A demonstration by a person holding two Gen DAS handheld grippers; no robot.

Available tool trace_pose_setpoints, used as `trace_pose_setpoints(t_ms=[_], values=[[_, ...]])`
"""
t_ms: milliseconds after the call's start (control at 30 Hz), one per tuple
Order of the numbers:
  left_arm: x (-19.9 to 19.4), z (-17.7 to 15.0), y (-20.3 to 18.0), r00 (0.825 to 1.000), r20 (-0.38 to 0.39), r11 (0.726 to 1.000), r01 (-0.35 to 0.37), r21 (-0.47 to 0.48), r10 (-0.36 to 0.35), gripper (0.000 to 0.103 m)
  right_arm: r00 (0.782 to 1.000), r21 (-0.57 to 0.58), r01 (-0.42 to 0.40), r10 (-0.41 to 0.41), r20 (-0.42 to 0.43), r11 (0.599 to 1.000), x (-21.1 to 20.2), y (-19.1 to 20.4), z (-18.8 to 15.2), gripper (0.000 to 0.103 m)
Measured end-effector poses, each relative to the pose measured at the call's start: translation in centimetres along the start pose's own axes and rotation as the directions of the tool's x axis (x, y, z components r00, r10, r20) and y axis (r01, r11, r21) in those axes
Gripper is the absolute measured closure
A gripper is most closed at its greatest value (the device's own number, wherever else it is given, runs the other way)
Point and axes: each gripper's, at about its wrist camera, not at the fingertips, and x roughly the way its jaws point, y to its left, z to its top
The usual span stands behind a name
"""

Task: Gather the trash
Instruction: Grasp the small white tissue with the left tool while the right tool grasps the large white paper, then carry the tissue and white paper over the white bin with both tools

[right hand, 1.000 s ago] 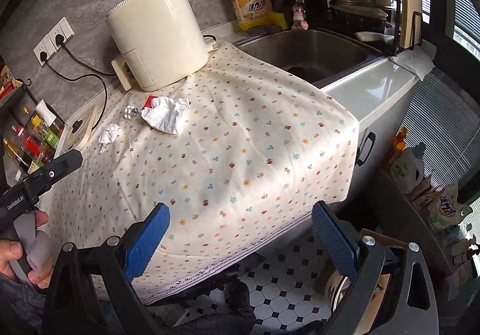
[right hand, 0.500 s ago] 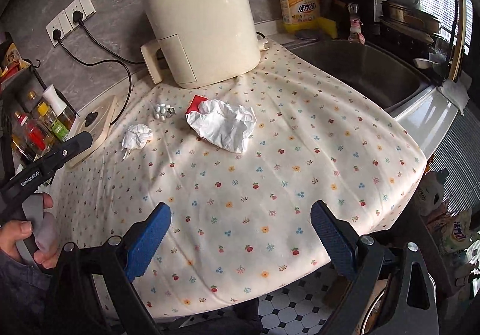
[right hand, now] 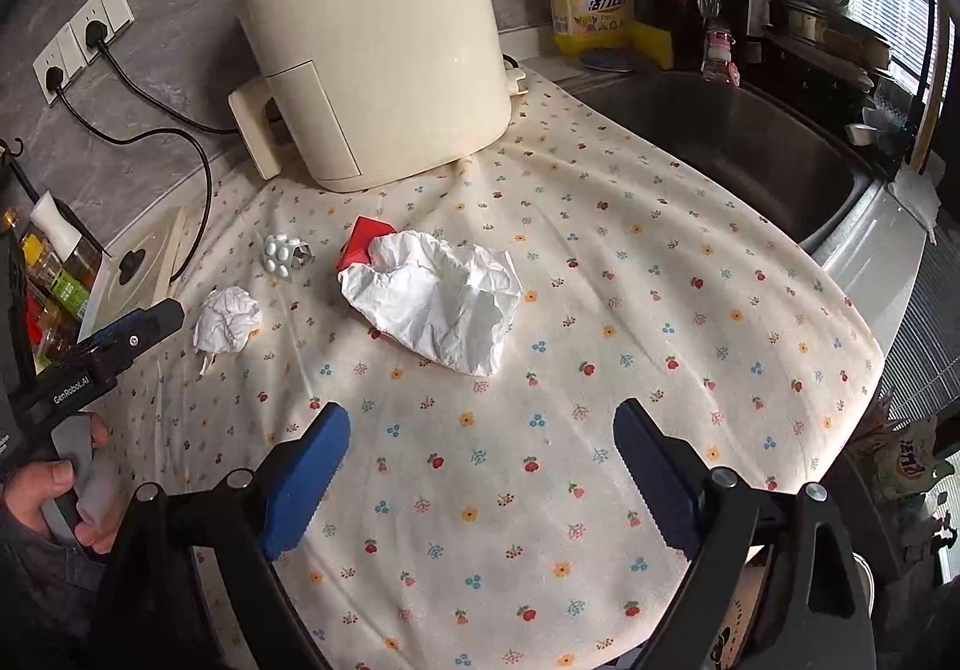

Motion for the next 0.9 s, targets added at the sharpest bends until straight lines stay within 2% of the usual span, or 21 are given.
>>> trace_pose_setpoints(t_ms=[200, 267, 300, 333, 367, 400, 433, 567, 633, 700, 733, 767, 900], values=[[3.0, 0.4, 1.0, 0.999, -0.046, 1.0, 0.001, 0.009, -0.001, 0.006, 1.0, 0.008, 0.023, -0.023, -0.018, 1.0, 2.3, 0.4, 1.9, 0.017], [3.8, 0.2, 1.2, 0.998, -0.066, 1.0, -0.006, 0.006, 0.007, 0.011, 0.999, 0.001, 0.027, -0.026, -0.028, 1.0, 3.0, 0.6, 2.2, 0.017], [4.2, 0.1, 1.3, 0.997, -0.075, 1.0, -0.008, 0.001, 0.008, 0.016, 0.999, -0.002, 0.029, -0.029, -0.034, 1.0, 3.4, 0.7, 2.4, 0.017], [4.5, 0.0, 1.4, 0.996, -0.087, 1.0, -0.008, -0.006, 0.007, 0.031, 0.999, -0.005, 0.031, -0.031, -0.04, 1.0, 3.8, 0.7, 2.5, 0.018], [4.6, -0.1, 1.5, 0.995, -0.098, 1.0, -0.011, -0.011, 0.01, 0.059, 0.998, -0.008, 0.035, -0.035, -0.045, 0.999, 4.1, 0.8, 2.6, 0.02], [4.6, -0.2, 1.7, 0.995, -0.1, 1.0, -0.026, -0.012, 0.025, 0.073, 0.998, -0.011, 0.04, -0.041, -0.05, 0.999, 4.5, 0.9, 2.8, 0.02], [4.4, -0.3, 1.7, 0.995, -0.096, 0.999, -0.038, -0.017, 0.036, 0.083, 0.998, -0.014, 0.045, -0.046, -0.051, 0.999, 4.8, 0.9, 3.0, 0.02], [2.7, -0.3, 2.1, 0.999, -0.048, 0.999, -0.026, -0.03, 0.024, 0.086, 0.997, -0.011, 0.066, -0.067, -0.039, 0.998, 5.5, 0.9, 3.8, 0.02], [1.8, -0.1, 2.2, 0.999, -0.032, 0.999, -0.032, -0.029, 0.031, 0.086, 0.997, -0.008, 0.061, -0.062, -0.042, 0.998, 5.9, 0.8, 4.0, 0.023], [1.0, 0.0, 2.3, 0.999, -0.016, 0.998, -0.039, -0.039, 0.039, 0.086, 0.997, -0.014, 0.038, -0.038, -0.067, 0.999, 6.8, 0.7, 4.0, 0.042], [0.6, 0.0, 2.4, 0.999, -0.009, 0.998, -0.045, -0.046, 0.044, 0.086, 0.996, -0.017, 0.006, -0.007, -0.089, 1.0, 7.2, 0.7, 3.8, 0.074], [0.2, 0.0, 2.4, 0.999, -0.003, 0.997, -0.048, -0.054, 0.048, 0.086, 0.993, -0.016, -0.025, 0.023, -0.118, 1.0, 7.5, 0.7, 3.7, 0.094], [-1.6, -0.3, 1.8, 0.998, 0.025, 0.997, -0.053, -0.061, 0.054, 0.086, 0.995, -0.026, -0.059, 0.057, -0.086, 0.998, 5.9, 0.7, 3.0, 0.098]])
